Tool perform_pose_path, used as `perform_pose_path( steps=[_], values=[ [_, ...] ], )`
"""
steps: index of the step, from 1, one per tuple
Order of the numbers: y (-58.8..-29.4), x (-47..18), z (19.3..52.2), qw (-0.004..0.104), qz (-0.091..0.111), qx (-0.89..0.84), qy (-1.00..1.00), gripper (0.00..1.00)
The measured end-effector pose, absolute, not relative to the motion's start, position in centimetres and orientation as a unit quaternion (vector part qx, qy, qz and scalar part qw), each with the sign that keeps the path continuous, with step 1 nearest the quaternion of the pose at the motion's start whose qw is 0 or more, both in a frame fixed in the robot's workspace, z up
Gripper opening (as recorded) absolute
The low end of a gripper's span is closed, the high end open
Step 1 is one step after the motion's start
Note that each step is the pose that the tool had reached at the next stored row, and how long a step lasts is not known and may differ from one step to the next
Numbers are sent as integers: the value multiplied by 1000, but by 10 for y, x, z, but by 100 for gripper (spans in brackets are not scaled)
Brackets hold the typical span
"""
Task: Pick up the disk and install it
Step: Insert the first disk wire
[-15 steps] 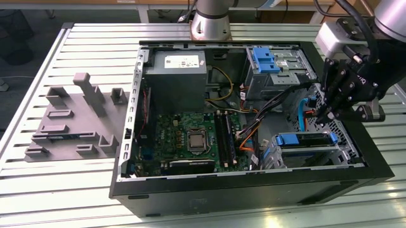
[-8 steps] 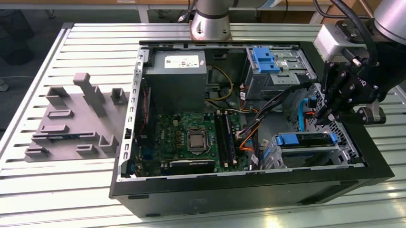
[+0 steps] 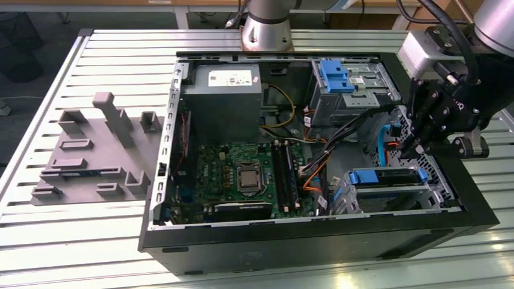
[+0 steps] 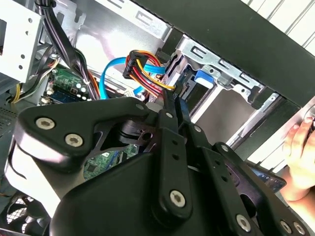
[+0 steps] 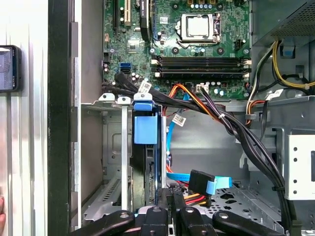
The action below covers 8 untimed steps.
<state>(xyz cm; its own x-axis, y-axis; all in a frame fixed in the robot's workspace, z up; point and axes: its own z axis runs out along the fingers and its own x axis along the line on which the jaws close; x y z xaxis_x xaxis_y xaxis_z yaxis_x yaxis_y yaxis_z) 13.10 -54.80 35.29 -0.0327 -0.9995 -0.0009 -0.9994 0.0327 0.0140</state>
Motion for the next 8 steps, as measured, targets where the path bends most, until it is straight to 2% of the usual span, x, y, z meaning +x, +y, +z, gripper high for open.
perform_pose_path(
  steps=[8],
  values=[
    [-557,125,349,-2,-1,696,-718,16]
  ],
)
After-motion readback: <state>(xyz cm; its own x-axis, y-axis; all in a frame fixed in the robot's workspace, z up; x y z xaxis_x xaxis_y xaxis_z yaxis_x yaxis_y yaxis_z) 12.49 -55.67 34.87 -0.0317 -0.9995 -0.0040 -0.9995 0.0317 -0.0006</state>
